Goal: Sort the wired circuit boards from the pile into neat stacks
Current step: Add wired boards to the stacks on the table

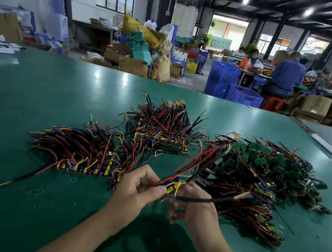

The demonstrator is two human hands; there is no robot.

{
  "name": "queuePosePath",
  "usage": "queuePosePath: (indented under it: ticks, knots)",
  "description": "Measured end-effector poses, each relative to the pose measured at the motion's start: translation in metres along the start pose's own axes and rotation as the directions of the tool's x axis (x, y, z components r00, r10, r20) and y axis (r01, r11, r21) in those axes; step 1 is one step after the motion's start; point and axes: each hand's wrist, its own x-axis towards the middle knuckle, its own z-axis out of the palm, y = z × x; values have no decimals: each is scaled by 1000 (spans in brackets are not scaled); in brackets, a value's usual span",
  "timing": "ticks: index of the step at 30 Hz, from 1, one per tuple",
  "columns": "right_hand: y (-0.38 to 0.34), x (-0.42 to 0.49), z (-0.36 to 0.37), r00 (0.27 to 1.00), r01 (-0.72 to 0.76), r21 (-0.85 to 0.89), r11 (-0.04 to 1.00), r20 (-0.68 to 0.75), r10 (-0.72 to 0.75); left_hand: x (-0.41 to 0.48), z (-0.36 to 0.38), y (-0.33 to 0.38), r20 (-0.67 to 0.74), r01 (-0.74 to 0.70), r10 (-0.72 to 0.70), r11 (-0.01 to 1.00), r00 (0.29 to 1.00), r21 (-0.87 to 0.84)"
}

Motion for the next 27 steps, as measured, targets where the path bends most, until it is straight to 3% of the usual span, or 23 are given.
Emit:
queuePosePath:
  ticks: [4,7,12,15,18,23,27]
  knots:
    - [2,-2,-6,993,39,-63,997,110,-32,-2,0,-2,52,-43,38,994,998,99]
    - [6,-5,-5,983,114,-98,989,157,-98,-2,1,0,54,-22,18,997,998,73]
    - [3,-6,1,990,78,-110,991,125,-64,-4,2,2,192,99,-113,991,975,85]
    - [1,-9,0,992,67,-113,991,116,-54,-5,4,5,262,92,-112,992,959,88]
    - [-1,-13,1,992,53,-26,998,115,-50,-7,7,11,322,102,-84,994,943,-40]
    - [-8,-18,7,991,-11,167,986,135,-12,-8,7,10,303,152,-106,980,947,-131]
    - [-7,-20,12,993,-21,203,979,116,-3,-8,6,6,291,184,-120,961,949,-204]
